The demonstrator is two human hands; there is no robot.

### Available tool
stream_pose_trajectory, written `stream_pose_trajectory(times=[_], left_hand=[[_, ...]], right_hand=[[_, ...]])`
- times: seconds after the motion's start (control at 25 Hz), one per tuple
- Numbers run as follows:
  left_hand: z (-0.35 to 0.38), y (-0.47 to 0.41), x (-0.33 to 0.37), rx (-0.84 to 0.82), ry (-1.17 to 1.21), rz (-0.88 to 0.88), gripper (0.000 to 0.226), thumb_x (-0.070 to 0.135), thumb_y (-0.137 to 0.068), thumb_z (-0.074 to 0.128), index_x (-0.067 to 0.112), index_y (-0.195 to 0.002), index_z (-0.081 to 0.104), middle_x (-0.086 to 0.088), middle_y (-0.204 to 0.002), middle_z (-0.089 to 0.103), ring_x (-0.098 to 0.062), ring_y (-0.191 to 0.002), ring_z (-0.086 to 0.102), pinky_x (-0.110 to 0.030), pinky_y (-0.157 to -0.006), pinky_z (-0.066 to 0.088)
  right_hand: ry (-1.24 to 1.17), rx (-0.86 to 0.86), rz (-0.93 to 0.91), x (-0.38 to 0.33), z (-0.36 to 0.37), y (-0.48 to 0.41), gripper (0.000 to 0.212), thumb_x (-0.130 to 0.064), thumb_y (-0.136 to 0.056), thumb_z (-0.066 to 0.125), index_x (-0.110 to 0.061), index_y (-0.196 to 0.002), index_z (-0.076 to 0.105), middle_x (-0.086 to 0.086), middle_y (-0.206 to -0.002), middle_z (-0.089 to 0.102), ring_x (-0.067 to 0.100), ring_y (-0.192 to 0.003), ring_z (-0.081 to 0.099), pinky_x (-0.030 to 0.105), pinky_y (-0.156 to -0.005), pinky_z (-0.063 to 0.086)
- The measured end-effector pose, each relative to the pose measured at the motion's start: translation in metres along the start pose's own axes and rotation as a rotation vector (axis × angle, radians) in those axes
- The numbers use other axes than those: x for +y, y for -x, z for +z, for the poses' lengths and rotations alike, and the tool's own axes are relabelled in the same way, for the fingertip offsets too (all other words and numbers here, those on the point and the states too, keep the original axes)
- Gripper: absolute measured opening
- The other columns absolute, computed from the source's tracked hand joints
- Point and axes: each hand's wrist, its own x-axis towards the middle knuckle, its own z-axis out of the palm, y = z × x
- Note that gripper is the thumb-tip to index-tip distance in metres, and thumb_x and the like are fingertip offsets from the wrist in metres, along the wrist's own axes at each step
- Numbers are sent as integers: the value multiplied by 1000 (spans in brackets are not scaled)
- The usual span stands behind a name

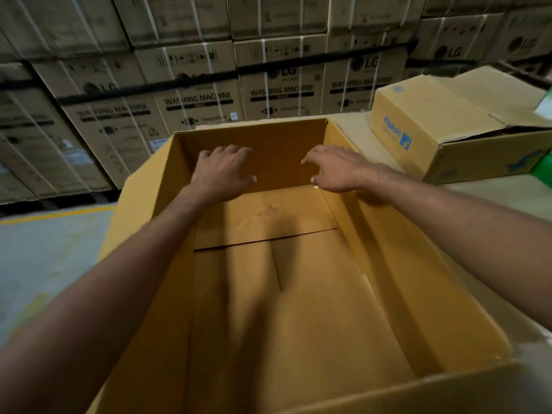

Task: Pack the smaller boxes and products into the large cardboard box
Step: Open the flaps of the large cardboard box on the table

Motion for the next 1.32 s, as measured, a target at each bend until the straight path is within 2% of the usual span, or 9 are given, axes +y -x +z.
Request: stream_pose_trajectory(times=[0.12, 0.36, 0.56, 0.76, 0.92, 1.08, 1.2, 1.32], left_hand=[[-28, 46, 52, 9, 60, -25, 66, 56, -97, 55, 28, -154, 35, -5, -154, 46, -26, -141, 45, -53, -113, 35], [-70, 156, 200, 167, 123, -64, 61, 61, -97, 50, 27, -147, 46, 0, -144, 57, -20, -131, 54, -48, -107, 43], [-77, 216, 307, 304, 242, -130, 57, 60, -98, 49, 31, -146, 47, 3, -146, 55, -18, -136, 49, -45, -111, 39], [-73, 240, 383, 417, 430, -89, 52, 54, -99, 52, 32, -146, 46, 6, -143, 55, -14, -133, 49, -38, -106, 41], [-62, 244, 433, 403, 623, -10, 48, 51, -98, 55, 31, -142, 51, 9, -137, 59, -12, -125, 54, -37, -98, 48], [-53, 240, 496, 297, 833, 74, 46, 50, -97, 58, 34, -140, 52, 14, -137, 58, -9, -124, 54, -33, -92, 50], [-54, 225, 552, 282, 877, 150, 43, 47, -97, 60, 33, -138, 53, 13, -136, 59, -7, -124, 54, -31, -95, 48], [-53, 207, 619, 240, 909, 181, 43, 49, -96, 61, 36, -136, 55, 16, -135, 59, -4, -122, 54, -28, -89, 46]], right_hand=[[-34, 73, -57, 4, -18, 65, 49, -36, -98, 66, -31, -145, 52, -3, -154, 48, 19, -143, 42, 46, -116, 37], [-78, 169, -118, 37, -37, 211, 40, -43, -95, 68, -36, -134, 61, -9, -142, 59, 16, -133, 50, 44, -110, 41], [-204, 300, -82, 65, -46, 311, 35, -42, -95, 68, -36, -129, 65, -9, -132, 65, 16, -125, 53, 43, -106, 43], [-271, 418, 26, 99, -40, 387, 29, -36, -95, 70, -32, -124, 70, -8, -129, 67, 16, -125, 53, 41, -106, 44], [-324, 483, 137, 130, -33, 435, 24, -29, -93, 72, -28, -117, 74, -10, -122, 70, 14, -120, 55, 39, -101, 46], [-311, 506, 265, 178, -29, 479, 23, -30, -94, 69, -31, -117, 73, -13, -122, 69, 11, -119, 53, 39, -100, 46], [-306, 558, 342, 226, -26, 511, 22, -30, -94, 69, -32, -116, 74, -14, -120, 69, 10, -118, 54, 39, -101, 46], [-302, 606, 412, 288, -24, 544, 20, -29, -94, 69, -32, -113, 74, -15, -119, 70, 11, -118, 56, 42, -103, 45]])
